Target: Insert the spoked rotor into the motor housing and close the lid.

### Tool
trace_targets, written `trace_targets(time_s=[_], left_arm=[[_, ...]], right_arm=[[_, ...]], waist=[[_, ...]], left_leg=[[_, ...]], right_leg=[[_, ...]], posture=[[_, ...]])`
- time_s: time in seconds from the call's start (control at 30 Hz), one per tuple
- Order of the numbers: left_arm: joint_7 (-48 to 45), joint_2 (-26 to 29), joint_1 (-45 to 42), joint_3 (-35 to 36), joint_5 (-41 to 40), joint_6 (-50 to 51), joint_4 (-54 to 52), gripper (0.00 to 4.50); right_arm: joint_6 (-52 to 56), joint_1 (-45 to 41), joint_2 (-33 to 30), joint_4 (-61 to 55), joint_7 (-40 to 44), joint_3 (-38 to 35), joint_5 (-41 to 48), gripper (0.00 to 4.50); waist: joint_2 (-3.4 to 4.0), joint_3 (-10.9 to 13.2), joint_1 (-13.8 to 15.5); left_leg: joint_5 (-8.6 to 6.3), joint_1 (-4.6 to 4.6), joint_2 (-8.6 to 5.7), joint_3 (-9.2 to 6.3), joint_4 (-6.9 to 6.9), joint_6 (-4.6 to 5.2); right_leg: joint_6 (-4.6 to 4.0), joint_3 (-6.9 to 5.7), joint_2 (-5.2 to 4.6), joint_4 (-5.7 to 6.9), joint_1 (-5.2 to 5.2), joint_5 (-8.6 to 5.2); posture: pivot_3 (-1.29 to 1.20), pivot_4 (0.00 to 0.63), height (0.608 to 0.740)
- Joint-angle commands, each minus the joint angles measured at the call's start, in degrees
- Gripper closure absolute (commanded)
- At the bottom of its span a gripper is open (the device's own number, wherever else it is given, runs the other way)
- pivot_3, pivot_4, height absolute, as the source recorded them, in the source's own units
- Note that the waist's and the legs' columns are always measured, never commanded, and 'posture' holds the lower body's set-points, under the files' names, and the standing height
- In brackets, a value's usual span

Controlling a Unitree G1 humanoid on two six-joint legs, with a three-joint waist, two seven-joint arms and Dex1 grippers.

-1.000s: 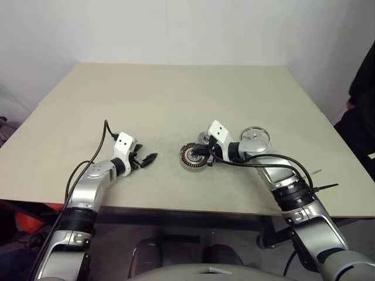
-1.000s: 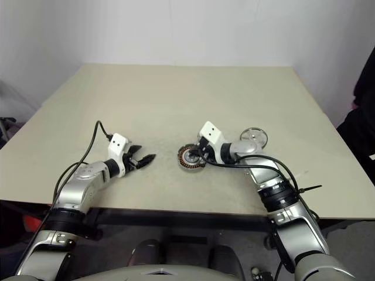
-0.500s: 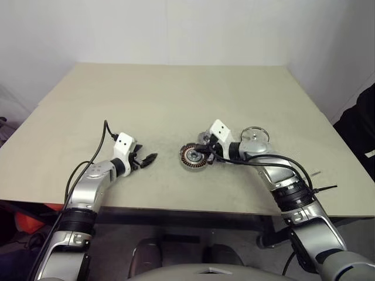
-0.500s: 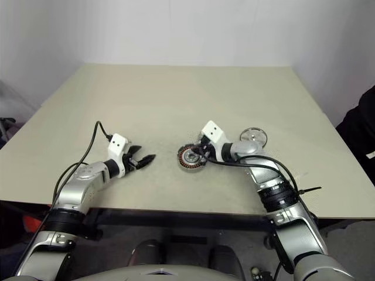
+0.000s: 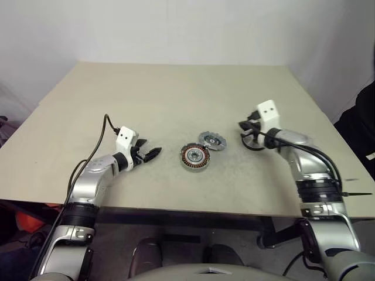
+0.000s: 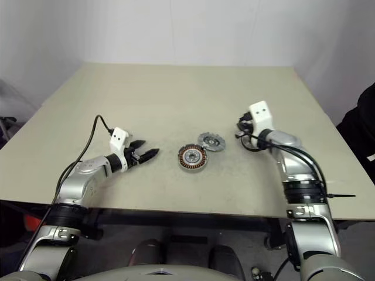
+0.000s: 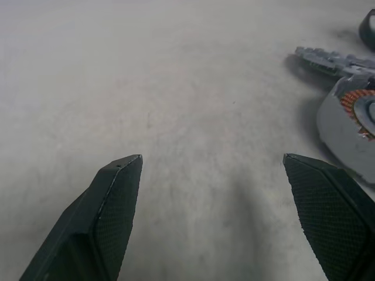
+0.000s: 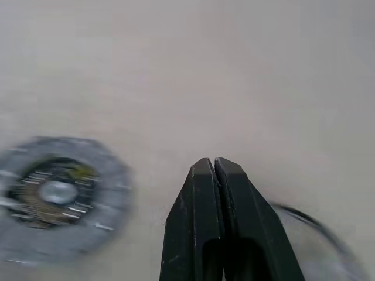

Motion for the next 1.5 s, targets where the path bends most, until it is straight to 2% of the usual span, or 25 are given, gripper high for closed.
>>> trace_targets(time_s=[0.03,0.4,0.77,1.5], left_arm=[[-1.1,-0.1,-2.3,-0.2,0.0,-0.9,0.9,0.42],[-2.6,-1.8,-6.0,-1.6,1.5,-3.2,6.6,0.42],[-1.8,-1.1,-3.8,-0.2,1.0,-2.1,3.8,0.42],[-1.8,1.5,-2.0,3.2,-0.7,-1.1,2.5,0.42]], right_arm=[[2.3,1.6,-3.2,-6.2,-0.3,-5.0,2.1,4.47],[4.2,4.0,-3.6,-9.7,-2.2,-5.7,2.6,4.47],[2.6,1.8,-2.8,-6.4,-1.7,-2.9,2.2,4.47],[1.3,2.6,-2.7,-6.1,7.7,3.0,3.5,4.47]], waist=[[0.0,0.0,0.0],[0.01,0.0,0.0],[0.01,0.0,0.0],[0.02,0.0,0.0]], left_leg=[[0.0,0.0,-0.01,0.0,-0.01,0.0],[0.02,0.07,-0.01,0.01,-0.01,-0.03],[0.01,0.04,-0.02,0.01,-0.01,0.0],[0.0,0.03,-0.01,0.01,-0.01,0.0]], right_leg=[[0.0,0.0,0.0,0.0,0.0,0.0],[0.0,0.03,0.0,0.05,0.02,0.0],[0.0,0.01,-0.03,0.01,0.02,0.0],[0.0,-0.02,-0.04,0.01,0.02,0.0]], posture=[[0.0,0.0,0.74],[0.0,0.0,0.74],[0.0,0.0,0.74],[0.0,0.0,0.74]])
